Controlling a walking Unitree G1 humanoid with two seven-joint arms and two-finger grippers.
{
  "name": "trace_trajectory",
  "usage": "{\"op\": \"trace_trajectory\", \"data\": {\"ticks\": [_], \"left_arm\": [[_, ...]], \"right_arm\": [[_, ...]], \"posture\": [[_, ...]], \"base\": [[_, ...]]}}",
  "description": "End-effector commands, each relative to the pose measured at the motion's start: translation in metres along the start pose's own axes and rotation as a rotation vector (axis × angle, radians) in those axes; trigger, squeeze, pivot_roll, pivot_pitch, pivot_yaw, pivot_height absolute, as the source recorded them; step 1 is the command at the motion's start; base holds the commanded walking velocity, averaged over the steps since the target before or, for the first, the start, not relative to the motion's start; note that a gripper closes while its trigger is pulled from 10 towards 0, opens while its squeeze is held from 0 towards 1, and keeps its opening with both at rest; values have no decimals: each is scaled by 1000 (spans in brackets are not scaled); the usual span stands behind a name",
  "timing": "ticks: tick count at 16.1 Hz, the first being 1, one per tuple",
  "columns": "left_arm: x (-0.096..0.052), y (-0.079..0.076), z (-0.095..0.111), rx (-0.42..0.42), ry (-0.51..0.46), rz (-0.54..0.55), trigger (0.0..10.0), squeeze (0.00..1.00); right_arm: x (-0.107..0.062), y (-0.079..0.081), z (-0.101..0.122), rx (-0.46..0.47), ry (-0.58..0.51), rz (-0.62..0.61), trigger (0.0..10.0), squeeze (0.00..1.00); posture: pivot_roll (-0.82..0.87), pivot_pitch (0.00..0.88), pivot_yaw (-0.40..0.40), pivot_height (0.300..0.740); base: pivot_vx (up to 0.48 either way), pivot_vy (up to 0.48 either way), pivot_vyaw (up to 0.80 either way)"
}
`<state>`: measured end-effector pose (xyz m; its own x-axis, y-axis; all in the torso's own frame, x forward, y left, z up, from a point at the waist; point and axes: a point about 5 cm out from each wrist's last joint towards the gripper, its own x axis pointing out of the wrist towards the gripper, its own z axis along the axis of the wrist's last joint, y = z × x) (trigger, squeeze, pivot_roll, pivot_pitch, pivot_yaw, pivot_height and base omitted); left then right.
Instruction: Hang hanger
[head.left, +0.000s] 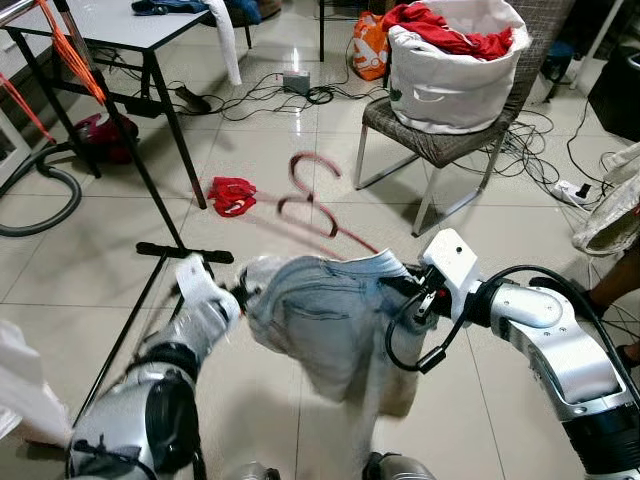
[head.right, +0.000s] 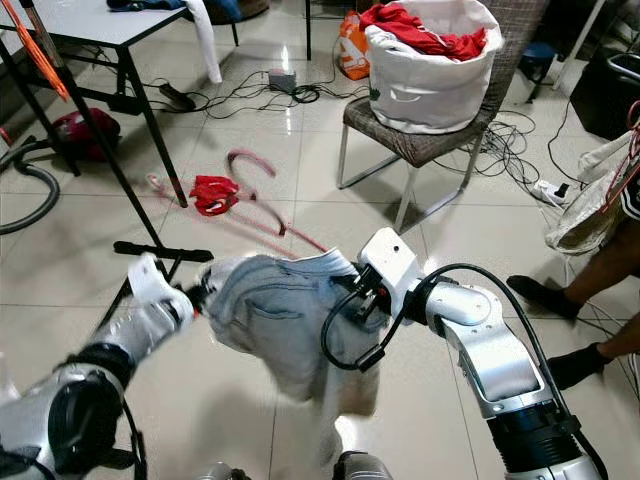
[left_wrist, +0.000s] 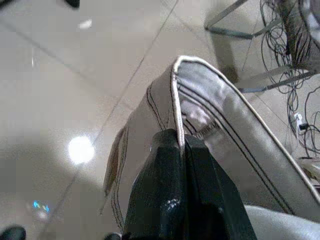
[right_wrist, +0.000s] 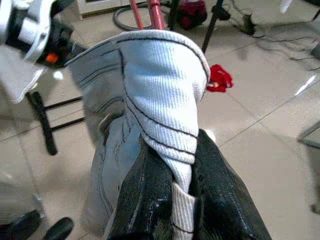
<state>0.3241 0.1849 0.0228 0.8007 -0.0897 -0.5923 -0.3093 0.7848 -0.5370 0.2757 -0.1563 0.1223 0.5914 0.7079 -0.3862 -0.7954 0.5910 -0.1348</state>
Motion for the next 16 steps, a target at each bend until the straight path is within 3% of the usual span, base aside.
{"op": "trace_trajectory", "data": {"ticks": [1, 5, 8, 9, 10, 14, 16], "left_arm": [[0, -3, 12, 33, -38, -13, 0, 0], [-4, 10, 26, 105, -92, 71, 0, 0], [-11, 28, 45, 284, -179, 217, 0, 0], [-12, 29, 48, 309, -195, 235, 0, 0], [-15, 30, 60, 408, -244, 266, 0, 0], [-19, 26, 77, 548, -336, 317, 0, 0], [-20, 25, 80, 567, -371, 336, 0, 0]], "right_arm": [[-4, 2, 10, -14, -31, 21, 10000, 176], [-8, 3, 4, 65, 6, 43, 10000, 161], [-16, 4, 4, 226, 25, 81, 10000, 129], [-18, 5, 3, 241, 29, 88, 10000, 129], [-19, 6, -2, 324, 42, 93, 10000, 129], [-25, 18, -18, 493, 127, 176, 10000, 129], [-28, 21, -27, 545, 161, 184, 10000, 133]], "posture": [[-151, 12, 47, 740], [-151, 13, 48, 740], [-148, 21, 42, 740], [-148, 21, 42, 740], [-151, 23, 41, 740], [-151, 26, 40, 740], [-152, 29, 40, 740]], "base": [[0, 0, 0], [0, 0, 0], [0, 0, 0], [0, 0, 0], [0, 0, 0], [0, 0, 0], [0, 0, 0]]}}
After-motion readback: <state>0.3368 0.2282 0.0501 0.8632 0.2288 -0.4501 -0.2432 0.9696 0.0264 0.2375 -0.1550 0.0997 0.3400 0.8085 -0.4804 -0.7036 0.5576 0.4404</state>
